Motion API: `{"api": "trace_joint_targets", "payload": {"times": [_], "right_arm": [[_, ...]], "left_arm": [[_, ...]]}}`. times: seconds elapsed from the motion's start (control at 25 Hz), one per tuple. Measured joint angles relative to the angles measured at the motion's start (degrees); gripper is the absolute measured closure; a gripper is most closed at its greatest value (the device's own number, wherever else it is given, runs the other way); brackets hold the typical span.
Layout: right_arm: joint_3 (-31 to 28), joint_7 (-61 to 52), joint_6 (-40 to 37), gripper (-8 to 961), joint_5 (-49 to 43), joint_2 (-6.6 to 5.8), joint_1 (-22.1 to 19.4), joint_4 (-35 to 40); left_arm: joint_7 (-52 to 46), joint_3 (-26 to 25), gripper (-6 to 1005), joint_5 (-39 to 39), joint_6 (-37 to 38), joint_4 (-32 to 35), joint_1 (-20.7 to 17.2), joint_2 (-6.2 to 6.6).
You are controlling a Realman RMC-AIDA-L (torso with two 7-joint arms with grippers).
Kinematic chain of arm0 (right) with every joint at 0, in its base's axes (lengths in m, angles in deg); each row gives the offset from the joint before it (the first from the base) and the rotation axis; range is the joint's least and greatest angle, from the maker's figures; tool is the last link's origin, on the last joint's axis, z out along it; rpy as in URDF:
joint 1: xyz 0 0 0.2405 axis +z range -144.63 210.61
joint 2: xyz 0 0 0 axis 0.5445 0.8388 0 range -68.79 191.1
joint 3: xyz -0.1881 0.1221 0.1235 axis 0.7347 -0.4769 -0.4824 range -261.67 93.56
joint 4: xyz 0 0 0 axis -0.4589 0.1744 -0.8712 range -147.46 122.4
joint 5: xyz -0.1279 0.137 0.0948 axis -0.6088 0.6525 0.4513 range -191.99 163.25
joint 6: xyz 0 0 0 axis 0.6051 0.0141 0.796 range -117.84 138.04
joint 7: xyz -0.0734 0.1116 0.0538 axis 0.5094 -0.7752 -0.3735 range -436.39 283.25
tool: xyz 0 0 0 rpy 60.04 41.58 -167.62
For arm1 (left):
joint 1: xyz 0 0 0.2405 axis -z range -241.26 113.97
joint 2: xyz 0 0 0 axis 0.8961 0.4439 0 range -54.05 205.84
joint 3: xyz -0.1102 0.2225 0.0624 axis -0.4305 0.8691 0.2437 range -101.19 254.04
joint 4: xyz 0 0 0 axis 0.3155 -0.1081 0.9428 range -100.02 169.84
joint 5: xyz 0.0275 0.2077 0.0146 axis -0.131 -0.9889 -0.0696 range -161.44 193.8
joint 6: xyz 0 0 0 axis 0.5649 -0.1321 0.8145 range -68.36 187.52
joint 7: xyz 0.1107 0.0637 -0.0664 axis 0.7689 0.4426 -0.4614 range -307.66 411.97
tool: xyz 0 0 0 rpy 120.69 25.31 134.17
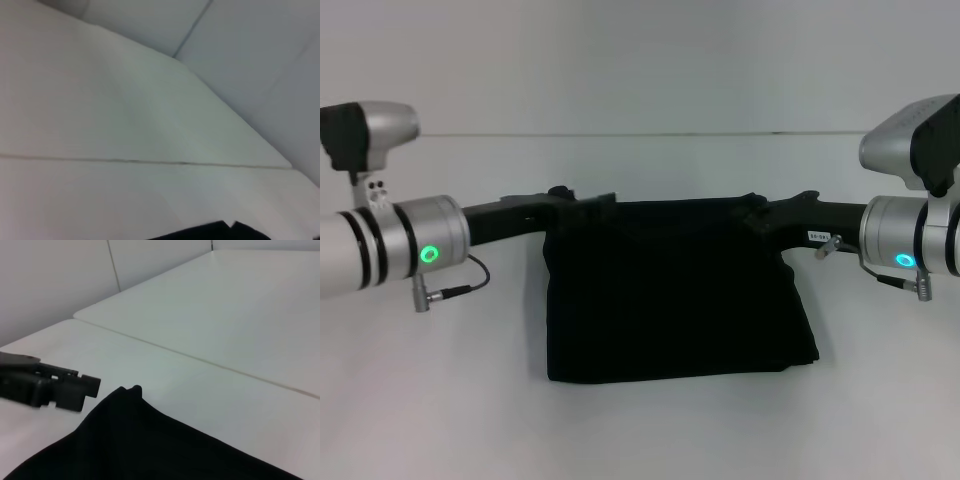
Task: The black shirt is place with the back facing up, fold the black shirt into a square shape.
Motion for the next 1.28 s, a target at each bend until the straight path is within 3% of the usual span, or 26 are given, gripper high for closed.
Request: {"api": "trace_joint_targets", "payload": {"times": [0.2, 0.52, 1.28], "right_arm": [[-0.3, -0.1, 0.2, 955, 0.0, -0.07, -0.1, 0.0], [-0.4, -1.9, 0.5, 955, 0.0, -0.19, -0.3, 0.0], [-1.1, -2.4, 1.1, 955, 0.0, 0.31, 0.0, 0.0]], "left_arm": [[14.7, 0.0, 213, 0.0, 1.0, -0.2, -0.3, -1.06], [32.9, -0.1, 213, 0.0, 3.2, -2.5, -1.3, -1.19], [35.0, -0.4, 212, 0.0, -13.1, -8.7, 0.9, -1.52]]}}
